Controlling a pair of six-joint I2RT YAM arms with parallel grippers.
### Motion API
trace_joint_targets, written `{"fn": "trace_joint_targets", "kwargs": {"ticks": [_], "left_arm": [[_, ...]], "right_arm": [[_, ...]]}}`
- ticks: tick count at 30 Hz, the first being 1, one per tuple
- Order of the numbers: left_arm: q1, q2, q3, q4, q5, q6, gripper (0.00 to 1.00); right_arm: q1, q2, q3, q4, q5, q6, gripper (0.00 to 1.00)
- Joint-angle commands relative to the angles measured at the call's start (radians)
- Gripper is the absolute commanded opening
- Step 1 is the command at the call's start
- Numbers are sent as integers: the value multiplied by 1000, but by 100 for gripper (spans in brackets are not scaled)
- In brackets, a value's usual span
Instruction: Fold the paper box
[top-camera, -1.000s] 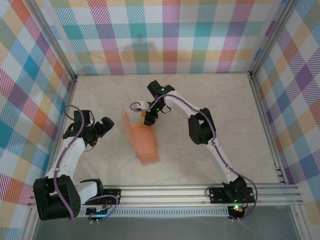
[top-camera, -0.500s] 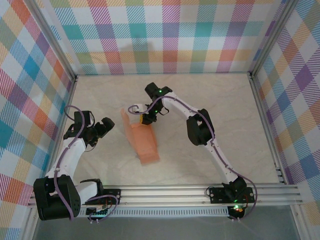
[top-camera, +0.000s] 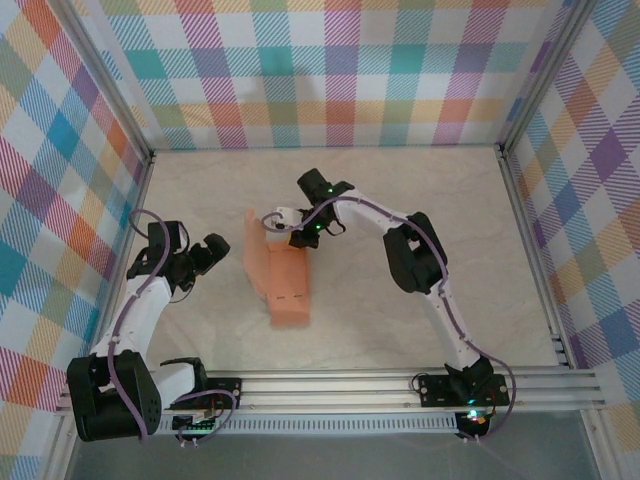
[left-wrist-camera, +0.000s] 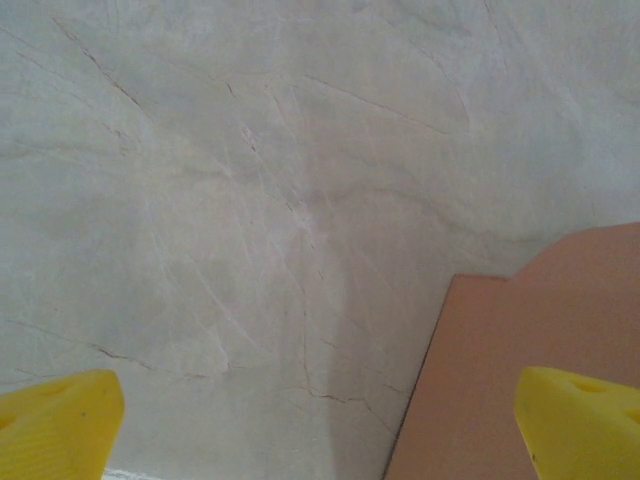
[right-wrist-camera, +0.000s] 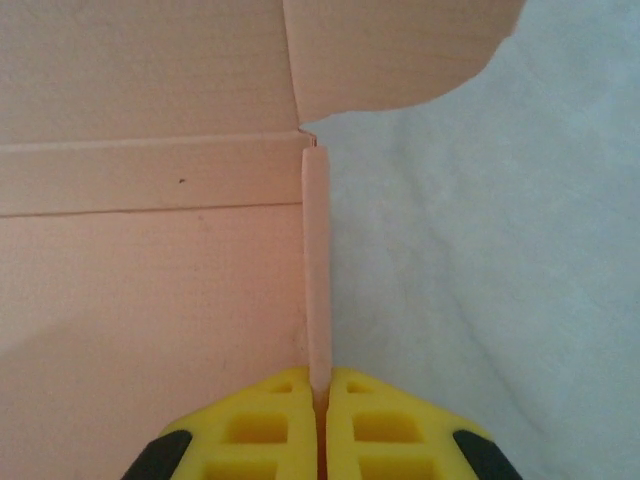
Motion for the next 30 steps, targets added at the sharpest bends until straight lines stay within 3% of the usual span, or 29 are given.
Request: {"fn": "trace_joint_targets", "kwargs": {"ticks": [1, 9, 15, 20, 25, 27, 30], "left_arm": [[-34, -44, -8, 2, -32, 43, 100], [-123, -38, 1, 52, -32, 41, 100], [-263, -162, -44, 153, -53, 166, 100], [-439, -212, -87, 255, -91, 305, 100], [-734, -116, -93, 360, -141, 545, 100], [-810, -47, -79, 383, -113, 648, 100], [-854, 82, -33, 385, -4, 791, 94]], "right_arm": [[-9, -118, -145, 233, 234, 191, 0], [-24, -360, -490, 388, 573, 720, 0], [-24, -618, -854, 472, 723, 1072, 0], [-24, -735, -1033, 479, 750, 1171, 0], [-25, -798, -1159, 522, 751, 1237, 0], [-25, -801, -1175, 519, 745, 1238, 0], [-27, -801, -1179, 518, 696, 1203, 0]]}}
